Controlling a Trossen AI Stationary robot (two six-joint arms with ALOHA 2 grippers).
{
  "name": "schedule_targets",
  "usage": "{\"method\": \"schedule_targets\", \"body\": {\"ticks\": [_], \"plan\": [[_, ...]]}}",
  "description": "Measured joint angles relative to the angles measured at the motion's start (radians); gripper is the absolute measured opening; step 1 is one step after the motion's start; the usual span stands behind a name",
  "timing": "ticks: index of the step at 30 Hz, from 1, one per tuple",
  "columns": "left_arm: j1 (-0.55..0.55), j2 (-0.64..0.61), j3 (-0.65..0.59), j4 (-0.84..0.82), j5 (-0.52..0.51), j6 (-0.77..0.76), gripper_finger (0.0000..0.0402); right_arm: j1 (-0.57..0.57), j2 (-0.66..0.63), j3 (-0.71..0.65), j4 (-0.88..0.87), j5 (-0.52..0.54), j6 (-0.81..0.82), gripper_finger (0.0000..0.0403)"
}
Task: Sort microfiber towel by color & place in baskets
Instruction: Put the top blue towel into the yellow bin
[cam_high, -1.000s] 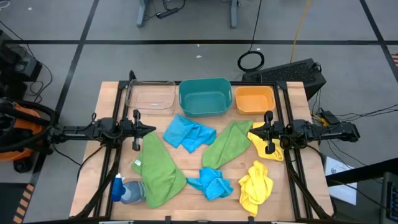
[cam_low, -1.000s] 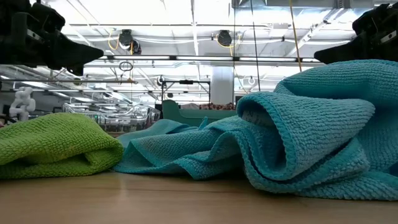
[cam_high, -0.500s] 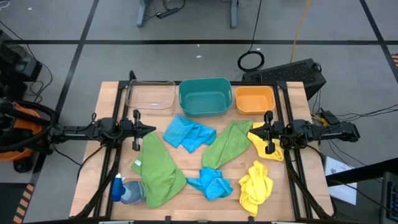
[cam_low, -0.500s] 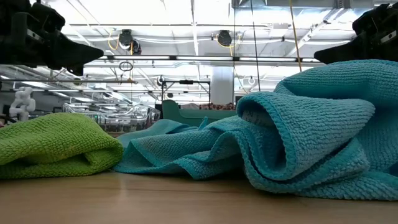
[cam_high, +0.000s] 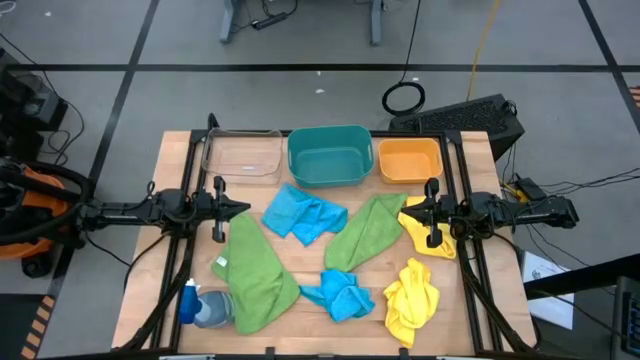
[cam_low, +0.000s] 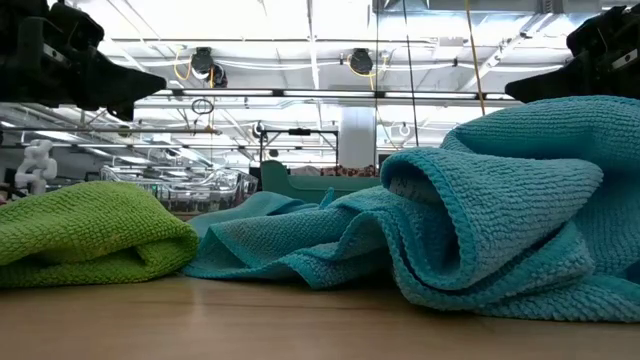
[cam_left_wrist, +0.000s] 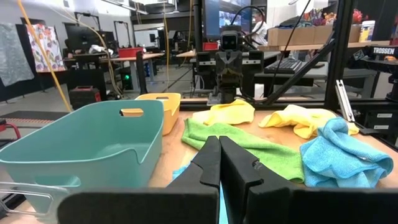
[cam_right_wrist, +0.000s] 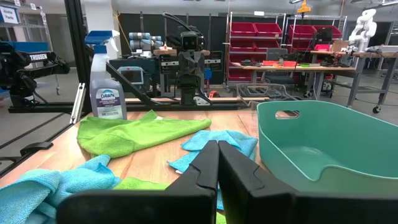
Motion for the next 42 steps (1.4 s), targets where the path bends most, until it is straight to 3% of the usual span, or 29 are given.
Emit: {"method": "schedule_targets", "body": {"ticks": [5,10,20,25,31,42], "plan": [[0.0,0.0,0.0,0.003,0.0,-0.004,0.0002,0.0,0.0,0.0,0.0,0.0,0.0,0.0],[0.0,0.0,0.0,0.037,-0.023,-0.269,0.0002,0.0,0.0,0.0,0.0,0.002,0.021,0.0],[0.0,0.004,0.057,0.035,-0.025,-0.206,0.0002,0.0,0.0,0.0,0.0,0.002,0.026,0.0],[0.0,0.053,0.157,0.037,-0.017,-0.174,0.0002,0.0,0.0,0.0,0.0,0.006,0.026,0.0],[0.0,0.243,0.372,-0.013,0.031,-0.166,0.0002,0.0,0.0,0.0,0.0,0.005,0.026,0.0],[0.0,0.771,0.899,-0.267,0.026,-0.027,0.0002,0.0,0.0,0.0,0.0,0.003,0.026,0.0]]}}
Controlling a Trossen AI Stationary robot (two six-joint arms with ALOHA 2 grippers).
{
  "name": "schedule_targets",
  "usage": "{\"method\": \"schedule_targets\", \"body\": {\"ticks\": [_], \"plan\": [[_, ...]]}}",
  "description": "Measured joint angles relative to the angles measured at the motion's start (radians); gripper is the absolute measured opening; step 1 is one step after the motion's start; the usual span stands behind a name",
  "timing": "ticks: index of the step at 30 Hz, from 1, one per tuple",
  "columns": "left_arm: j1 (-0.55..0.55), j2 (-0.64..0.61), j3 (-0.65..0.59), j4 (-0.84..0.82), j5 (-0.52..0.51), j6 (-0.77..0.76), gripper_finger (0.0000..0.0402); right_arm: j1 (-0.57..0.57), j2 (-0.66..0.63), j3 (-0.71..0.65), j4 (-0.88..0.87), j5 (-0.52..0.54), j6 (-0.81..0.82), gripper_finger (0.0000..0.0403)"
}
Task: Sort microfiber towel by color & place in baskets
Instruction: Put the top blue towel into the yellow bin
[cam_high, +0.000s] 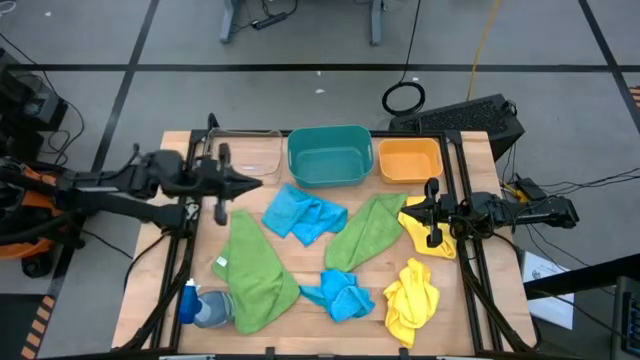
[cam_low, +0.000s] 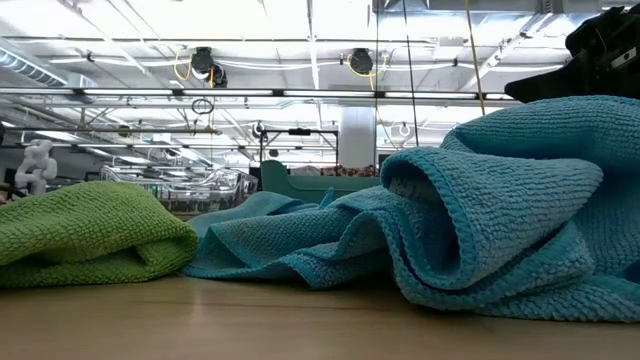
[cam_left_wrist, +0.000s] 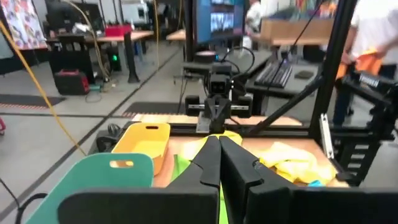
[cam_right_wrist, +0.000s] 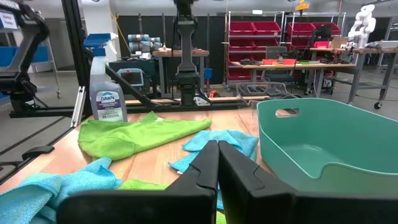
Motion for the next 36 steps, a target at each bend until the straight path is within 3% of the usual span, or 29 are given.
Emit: {"method": "schedule_targets", "body": {"ticks": [5,11,16,26,28,31,36], "plan": [[-0.003,0.165,0.139,-0.126,0.02,0.002,0.0002,0.0,0.0,0.0,0.0,-0.002,0.0,0.0],[-0.073,0.253,0.091,-0.159,0.061,-0.05,0.0002,0.0,0.0,0.0,0.0,-0.005,0.001,0.0],[-0.14,0.314,0.012,-0.101,-0.023,-0.106,0.0002,0.0,0.0,0.0,0.0,-0.006,0.058,0.0],[-0.203,0.464,-0.06,0.088,-0.054,-0.128,0.0002,0.0,0.0,0.001,-0.001,-0.009,0.177,0.0],[-0.205,0.495,-0.06,0.116,-0.056,-0.123,0.0002,0.002,0.001,0.013,-0.016,-0.053,0.212,0.0],[-0.204,0.536,-0.06,0.15,-0.056,-0.123,0.0002,0.004,0.005,0.064,-0.055,-0.163,0.257,0.0],[-0.204,0.593,-0.06,0.184,-0.076,-0.125,0.0002,0.004,0.059,0.234,-0.245,-0.157,0.307,0.0]]}}
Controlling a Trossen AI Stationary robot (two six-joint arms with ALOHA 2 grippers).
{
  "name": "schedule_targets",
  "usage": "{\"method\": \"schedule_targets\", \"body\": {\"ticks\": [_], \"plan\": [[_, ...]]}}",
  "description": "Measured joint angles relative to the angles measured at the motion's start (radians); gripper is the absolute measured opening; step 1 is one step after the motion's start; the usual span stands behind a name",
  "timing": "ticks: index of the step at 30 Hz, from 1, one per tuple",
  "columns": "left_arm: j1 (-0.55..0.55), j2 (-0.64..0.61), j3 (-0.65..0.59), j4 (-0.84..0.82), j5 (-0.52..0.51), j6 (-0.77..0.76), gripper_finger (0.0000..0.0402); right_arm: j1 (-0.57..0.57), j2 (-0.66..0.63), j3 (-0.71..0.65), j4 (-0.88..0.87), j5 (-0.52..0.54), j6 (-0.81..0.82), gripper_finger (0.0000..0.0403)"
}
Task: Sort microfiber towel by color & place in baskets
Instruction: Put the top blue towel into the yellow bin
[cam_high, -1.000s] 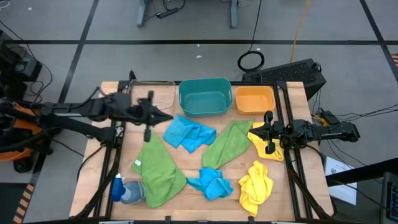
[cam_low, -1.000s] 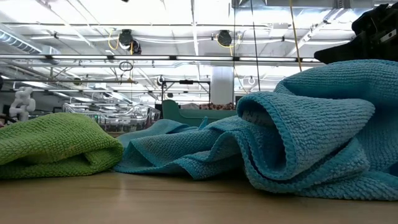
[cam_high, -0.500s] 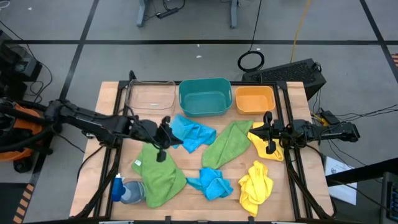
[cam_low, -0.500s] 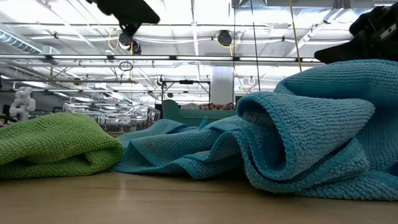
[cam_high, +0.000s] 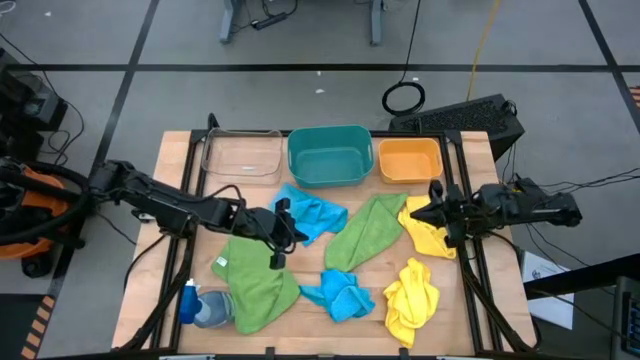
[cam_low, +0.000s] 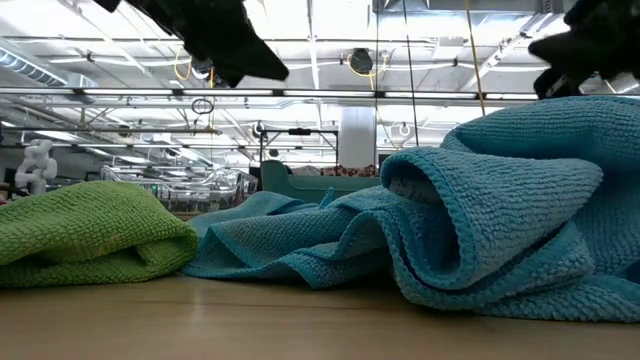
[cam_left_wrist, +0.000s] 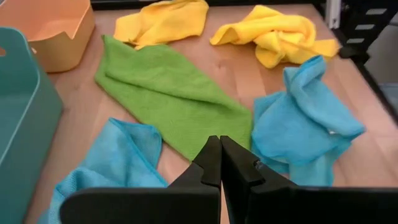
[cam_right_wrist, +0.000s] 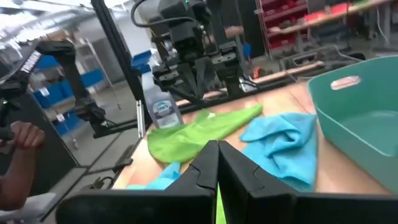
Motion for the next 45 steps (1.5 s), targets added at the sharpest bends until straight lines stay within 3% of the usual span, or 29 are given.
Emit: {"method": "schedule_targets", "body": {"ticks": [7,10,14,23,29,36,45], "plan": [[0.002,0.057,0.0,0.09,-0.124,-0.007,0.0002,0.0,0.191,0.237,-0.144,0.086,-0.088,0.0],[0.004,0.07,0.0,0.117,-0.194,-0.008,0.0002,0.0,0.277,0.259,-0.129,0.115,-0.12,0.0],[0.003,0.079,0.0,0.102,-0.209,-0.06,0.0012,0.0,0.389,0.246,-0.085,0.164,-0.097,0.0],[0.002,0.111,0.0,0.026,-0.209,-0.209,0.0095,0.064,0.63,0.244,-0.059,0.182,0.007,0.0],[0.002,0.202,0.0,0.004,-0.221,-0.269,0.0138,0.156,0.766,0.244,0.051,0.235,0.008,0.0],[0.003,0.326,0.0,0.018,-0.323,-0.277,0.0202,0.26,0.901,0.244,0.166,0.269,0.0,0.0],[0.009,0.348,0.001,0.021,-0.471,-0.16,0.0293,0.374,1.056,0.244,0.246,0.337,-0.001,0.0]]}}
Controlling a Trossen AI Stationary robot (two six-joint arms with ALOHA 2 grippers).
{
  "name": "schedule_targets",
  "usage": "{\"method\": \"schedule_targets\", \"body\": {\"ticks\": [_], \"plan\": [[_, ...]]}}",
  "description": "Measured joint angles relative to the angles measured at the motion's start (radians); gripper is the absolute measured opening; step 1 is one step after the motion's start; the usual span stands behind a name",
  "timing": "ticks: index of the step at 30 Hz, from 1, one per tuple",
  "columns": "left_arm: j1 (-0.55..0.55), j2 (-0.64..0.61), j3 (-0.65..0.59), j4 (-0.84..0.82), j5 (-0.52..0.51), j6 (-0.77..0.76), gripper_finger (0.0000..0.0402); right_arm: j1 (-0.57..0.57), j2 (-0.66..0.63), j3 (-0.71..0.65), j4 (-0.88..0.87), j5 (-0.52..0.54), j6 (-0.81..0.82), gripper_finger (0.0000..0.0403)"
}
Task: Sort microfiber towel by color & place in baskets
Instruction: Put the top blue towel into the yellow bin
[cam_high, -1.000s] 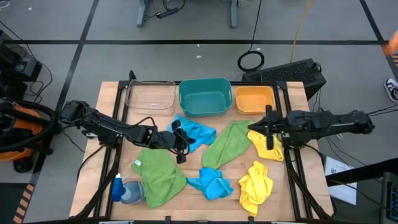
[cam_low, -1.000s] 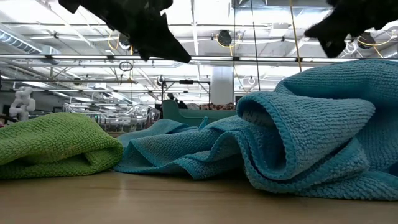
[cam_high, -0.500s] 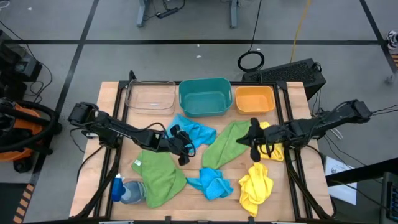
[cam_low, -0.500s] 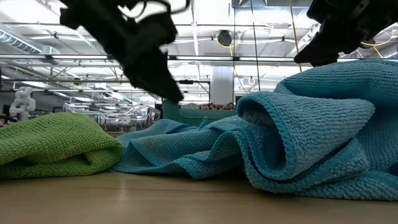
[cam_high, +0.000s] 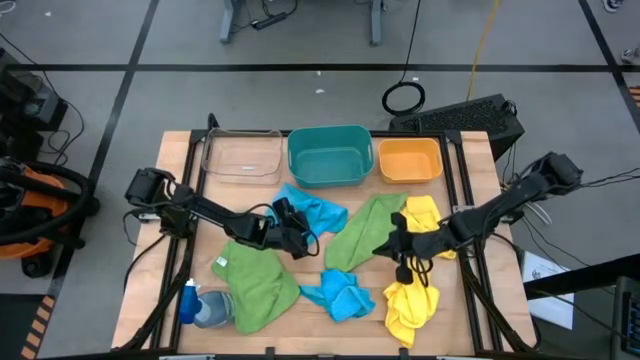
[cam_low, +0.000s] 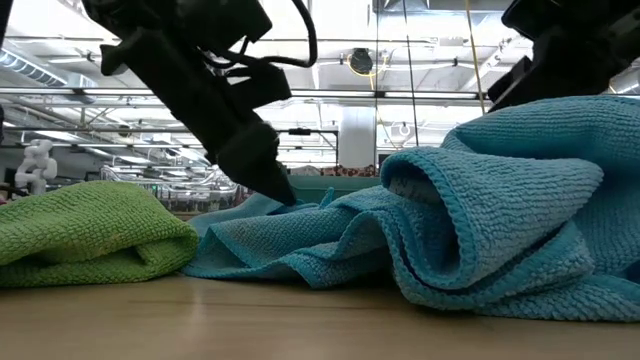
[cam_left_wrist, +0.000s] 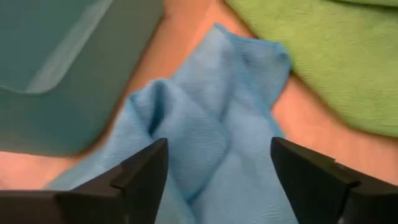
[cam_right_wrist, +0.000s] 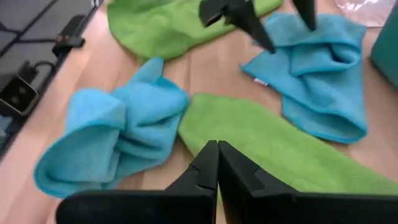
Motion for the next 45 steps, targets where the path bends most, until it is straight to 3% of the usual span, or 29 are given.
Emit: {"method": "schedule_targets", "body": {"ticks": [9,19,24,32,38,45], "plan": [[0.084,0.02,0.002,0.001,0.107,0.024,0.0299,0.024,0.073,0.0,0.018,0.023,0.033,0.0],[0.138,0.172,0.008,0.052,0.202,0.015,0.029,0.023,0.073,0.0,0.084,0.024,0.033,0.0],[0.125,0.201,0.009,0.094,0.219,0.002,0.0226,0.023,0.073,0.0,0.134,0.027,0.028,0.0],[0.073,0.209,0.036,0.077,0.188,0.004,0.0021,0.023,0.073,0.0,0.185,0.03,0.032,0.0],[0.029,0.156,0.081,0.002,0.161,0.058,0.0015,0.023,0.1,0.0,0.244,0.082,0.033,0.0],[-0.033,-0.019,0.128,-0.11,0.075,0.06,0.001,0.024,0.205,0.0,0.421,0.142,-0.01,0.0]]}}
